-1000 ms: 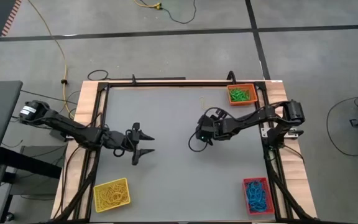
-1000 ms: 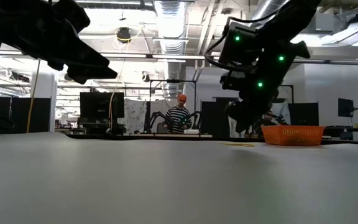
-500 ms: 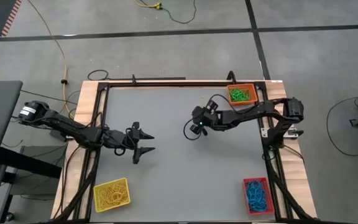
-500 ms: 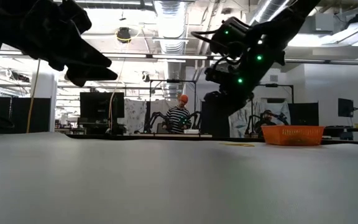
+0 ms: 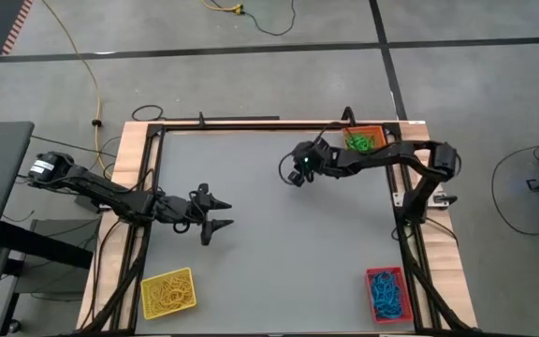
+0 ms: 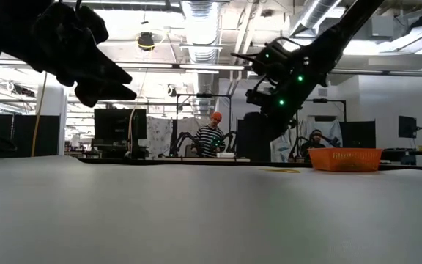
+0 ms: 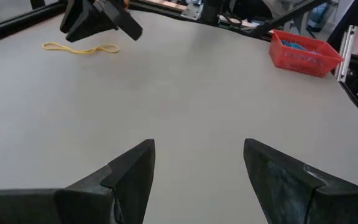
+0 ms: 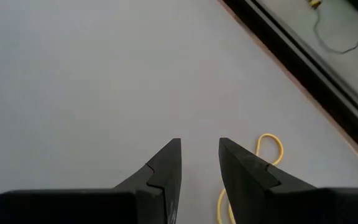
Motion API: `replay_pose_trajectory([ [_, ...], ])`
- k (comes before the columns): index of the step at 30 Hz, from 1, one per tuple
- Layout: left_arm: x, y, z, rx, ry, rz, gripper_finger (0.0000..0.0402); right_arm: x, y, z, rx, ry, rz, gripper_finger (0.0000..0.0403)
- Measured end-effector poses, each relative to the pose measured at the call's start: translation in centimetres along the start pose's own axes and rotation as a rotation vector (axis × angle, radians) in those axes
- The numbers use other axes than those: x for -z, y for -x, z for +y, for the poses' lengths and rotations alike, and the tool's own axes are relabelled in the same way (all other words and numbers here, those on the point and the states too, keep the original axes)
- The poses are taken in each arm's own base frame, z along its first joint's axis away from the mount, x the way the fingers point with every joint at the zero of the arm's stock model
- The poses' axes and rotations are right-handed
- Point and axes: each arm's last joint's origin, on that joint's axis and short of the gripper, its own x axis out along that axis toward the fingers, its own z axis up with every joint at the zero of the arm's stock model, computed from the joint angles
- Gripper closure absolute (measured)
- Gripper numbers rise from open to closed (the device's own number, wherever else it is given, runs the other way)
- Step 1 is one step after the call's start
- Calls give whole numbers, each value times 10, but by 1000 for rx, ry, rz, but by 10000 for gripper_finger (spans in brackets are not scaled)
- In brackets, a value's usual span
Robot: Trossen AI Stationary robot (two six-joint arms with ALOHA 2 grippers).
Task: Sort rubber bands into baskets
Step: Put the yellow rubber band into the yellow bin
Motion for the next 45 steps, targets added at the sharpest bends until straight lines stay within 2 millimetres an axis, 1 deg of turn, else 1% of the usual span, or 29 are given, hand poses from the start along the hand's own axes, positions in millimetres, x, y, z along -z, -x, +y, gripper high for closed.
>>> replay_pose_trajectory([
  [5,6,-6,0,-30,11,24,166,14,-10,-19,-40,-48,-31,267],
  [9,16,-15,1,-53,22,79,166,24,-15,-31,-84,-85,-27,267],
  [12,23,-23,1,-60,22,99,166,30,-17,-36,-99,-91,-3,267],
  [17,29,-36,-2,-37,31,73,166,40,-17,-37,-95,-76,53,267],
  [24,37,-48,-5,-2,23,95,166,54,-18,-37,-87,-88,59,267],
  [27,37,-51,-6,0,8,102,166,58,-18,-38,-47,-115,66,278],
  [30,34,-53,-8,3,-6,96,166,60,-17,-38,-47,-118,69,312],
  [34,30,-54,-10,12,-30,78,166,60,-16,-32,-52,-97,64,381],
  [35,29,-55,-11,15,-35,72,166,60,-15,-30,-53,-91,62,386],
  [41,25,-57,-13,22,-65,56,166,58,-12,-18,-77,-67,39,386],
  [45,22,-58,-14,25,-78,48,166,53,-4,-6,-129,-41,12,386],
])
